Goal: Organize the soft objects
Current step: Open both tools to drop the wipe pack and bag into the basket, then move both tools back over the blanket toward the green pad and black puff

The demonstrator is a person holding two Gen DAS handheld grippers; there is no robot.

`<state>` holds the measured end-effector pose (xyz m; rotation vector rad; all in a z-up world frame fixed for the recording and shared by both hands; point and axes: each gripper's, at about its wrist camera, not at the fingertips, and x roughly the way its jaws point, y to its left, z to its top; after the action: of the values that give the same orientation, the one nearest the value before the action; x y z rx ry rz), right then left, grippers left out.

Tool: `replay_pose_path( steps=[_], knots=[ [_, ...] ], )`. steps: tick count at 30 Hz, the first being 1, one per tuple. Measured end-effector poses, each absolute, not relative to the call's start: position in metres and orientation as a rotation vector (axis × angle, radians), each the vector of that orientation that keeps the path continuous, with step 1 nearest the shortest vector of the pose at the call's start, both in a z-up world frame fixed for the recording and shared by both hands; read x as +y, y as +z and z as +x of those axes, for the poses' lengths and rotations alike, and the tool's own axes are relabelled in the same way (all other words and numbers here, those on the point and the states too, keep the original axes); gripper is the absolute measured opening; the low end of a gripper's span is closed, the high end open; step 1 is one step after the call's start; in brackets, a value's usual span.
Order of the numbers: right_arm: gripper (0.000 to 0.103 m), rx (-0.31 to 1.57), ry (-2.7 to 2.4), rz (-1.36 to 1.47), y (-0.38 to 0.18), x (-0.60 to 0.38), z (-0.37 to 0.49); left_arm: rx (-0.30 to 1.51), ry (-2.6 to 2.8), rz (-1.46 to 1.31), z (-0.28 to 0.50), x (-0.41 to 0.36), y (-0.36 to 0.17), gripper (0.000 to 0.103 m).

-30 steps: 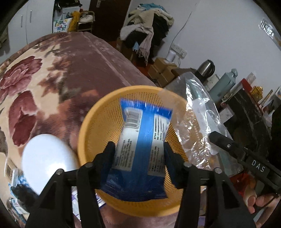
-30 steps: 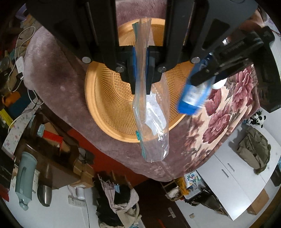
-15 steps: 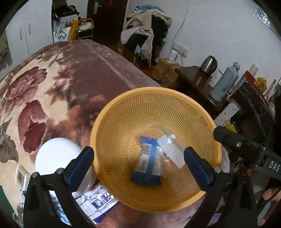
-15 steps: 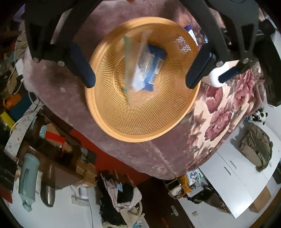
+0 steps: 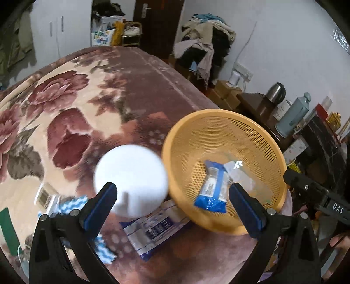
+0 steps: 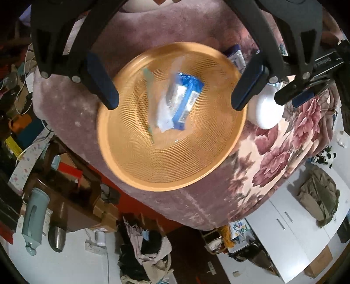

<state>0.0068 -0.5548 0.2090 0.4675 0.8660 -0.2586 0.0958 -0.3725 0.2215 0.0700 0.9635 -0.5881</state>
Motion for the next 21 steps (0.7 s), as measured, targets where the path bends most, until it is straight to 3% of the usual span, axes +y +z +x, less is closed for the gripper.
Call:
replay_pose_path(
  steps=[21],
  knots=[
    [0.103,0.877,-0.108,0.303,0.230,-0.424,0.035,0.926,-0.414,-0.070,0.094,-0.194,0.228,0.102]
  ],
)
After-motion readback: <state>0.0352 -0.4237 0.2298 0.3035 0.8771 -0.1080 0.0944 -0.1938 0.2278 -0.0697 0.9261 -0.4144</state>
